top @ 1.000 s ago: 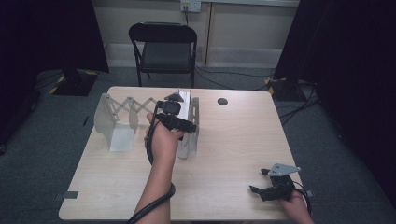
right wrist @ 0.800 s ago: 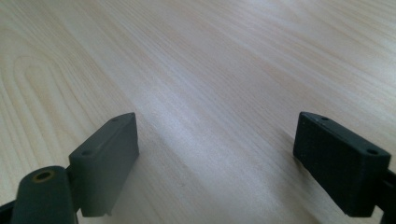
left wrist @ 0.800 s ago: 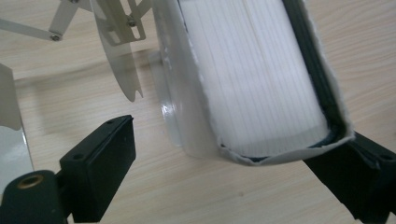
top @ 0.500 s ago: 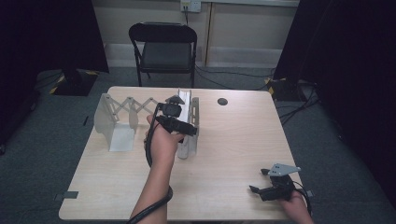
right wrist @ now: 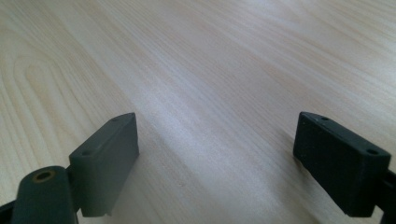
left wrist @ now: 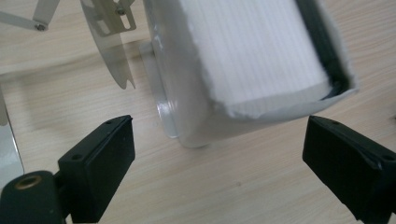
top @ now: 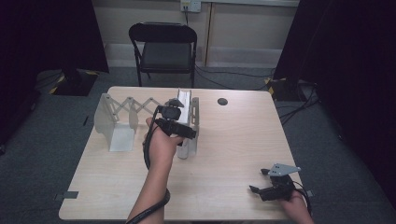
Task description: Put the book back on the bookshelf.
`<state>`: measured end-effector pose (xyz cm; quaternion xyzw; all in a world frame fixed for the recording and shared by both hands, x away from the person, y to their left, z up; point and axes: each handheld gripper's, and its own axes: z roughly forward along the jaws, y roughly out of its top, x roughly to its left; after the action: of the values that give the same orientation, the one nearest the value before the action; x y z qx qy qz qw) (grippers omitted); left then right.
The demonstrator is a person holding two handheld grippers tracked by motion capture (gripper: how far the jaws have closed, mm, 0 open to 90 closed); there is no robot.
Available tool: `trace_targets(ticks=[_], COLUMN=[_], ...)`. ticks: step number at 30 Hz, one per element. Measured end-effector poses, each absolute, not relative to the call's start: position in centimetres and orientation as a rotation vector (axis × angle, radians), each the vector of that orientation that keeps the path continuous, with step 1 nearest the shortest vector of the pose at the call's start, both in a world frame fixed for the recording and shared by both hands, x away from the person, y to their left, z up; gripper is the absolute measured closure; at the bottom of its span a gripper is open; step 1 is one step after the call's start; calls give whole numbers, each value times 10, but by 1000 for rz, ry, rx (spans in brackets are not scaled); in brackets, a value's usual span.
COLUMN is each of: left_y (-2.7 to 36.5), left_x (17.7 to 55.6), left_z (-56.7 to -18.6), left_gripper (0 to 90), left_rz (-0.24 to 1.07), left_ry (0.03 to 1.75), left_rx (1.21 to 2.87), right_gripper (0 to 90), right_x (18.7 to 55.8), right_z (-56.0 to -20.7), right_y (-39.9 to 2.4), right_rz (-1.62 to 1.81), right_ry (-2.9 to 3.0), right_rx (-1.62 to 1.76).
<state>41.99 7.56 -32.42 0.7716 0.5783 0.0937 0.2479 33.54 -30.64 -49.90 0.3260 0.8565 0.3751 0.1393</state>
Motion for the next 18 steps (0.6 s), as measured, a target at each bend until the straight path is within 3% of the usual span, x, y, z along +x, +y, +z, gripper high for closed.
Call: trace_targets(ticks=[18], left_y=[77], left_x=[408], left_z=[-330], left_gripper=[88], left_rz=[233], left_ry=[1522], left_rx=[2119], right_gripper=[136], right_x=[335], right_z=[-499], right_y=[-306], right_rz=[1084], right_ry=[2475], right_rx=[942])
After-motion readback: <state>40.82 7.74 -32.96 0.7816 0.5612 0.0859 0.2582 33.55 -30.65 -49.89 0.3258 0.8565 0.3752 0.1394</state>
